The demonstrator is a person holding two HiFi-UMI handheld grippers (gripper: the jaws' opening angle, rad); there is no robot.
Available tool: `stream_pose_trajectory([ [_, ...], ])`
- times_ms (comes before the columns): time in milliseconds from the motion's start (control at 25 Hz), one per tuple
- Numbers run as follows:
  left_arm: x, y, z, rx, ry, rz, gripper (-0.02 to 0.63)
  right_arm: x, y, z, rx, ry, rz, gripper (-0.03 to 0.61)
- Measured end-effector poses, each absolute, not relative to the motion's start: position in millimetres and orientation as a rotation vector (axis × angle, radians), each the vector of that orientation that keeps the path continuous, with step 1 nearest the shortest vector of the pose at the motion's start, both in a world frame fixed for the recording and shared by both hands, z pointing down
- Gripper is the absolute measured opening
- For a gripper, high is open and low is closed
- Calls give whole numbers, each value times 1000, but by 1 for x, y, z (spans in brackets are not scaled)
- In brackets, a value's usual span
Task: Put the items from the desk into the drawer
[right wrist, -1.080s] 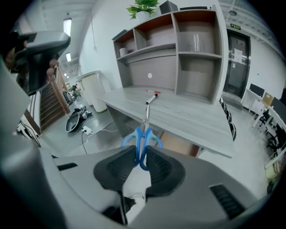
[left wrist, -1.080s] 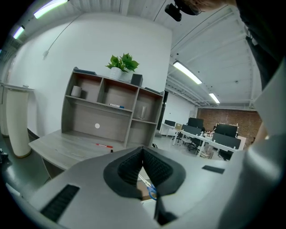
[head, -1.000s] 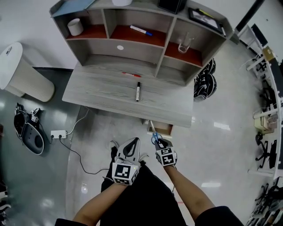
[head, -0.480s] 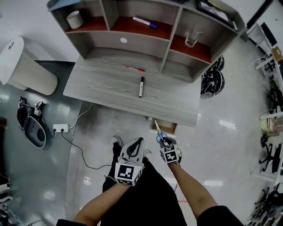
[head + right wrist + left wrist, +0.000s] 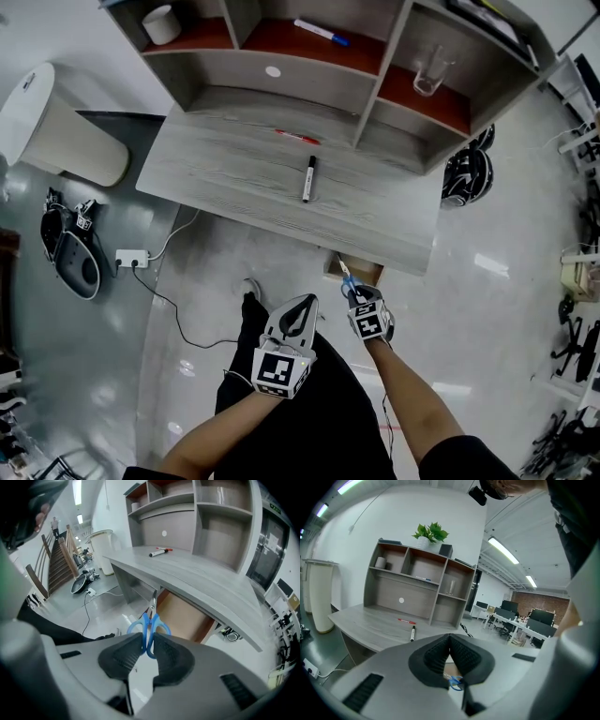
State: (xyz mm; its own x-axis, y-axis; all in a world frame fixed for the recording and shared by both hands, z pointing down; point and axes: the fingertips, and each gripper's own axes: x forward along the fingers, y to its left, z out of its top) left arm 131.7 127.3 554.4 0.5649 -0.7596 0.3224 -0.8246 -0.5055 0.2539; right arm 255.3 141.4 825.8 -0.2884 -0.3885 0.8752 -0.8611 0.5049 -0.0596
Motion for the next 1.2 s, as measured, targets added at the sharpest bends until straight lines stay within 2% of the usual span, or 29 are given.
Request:
stream_pose_trajectory([
  [720, 109, 127, 576, 2379, -1391, 291, 5, 287, 98, 879, 1010, -1808, 633, 87],
  [1200, 92, 123, 581, 2331, -1445, 280, 5, 299, 95, 902, 811, -1768, 401, 87],
])
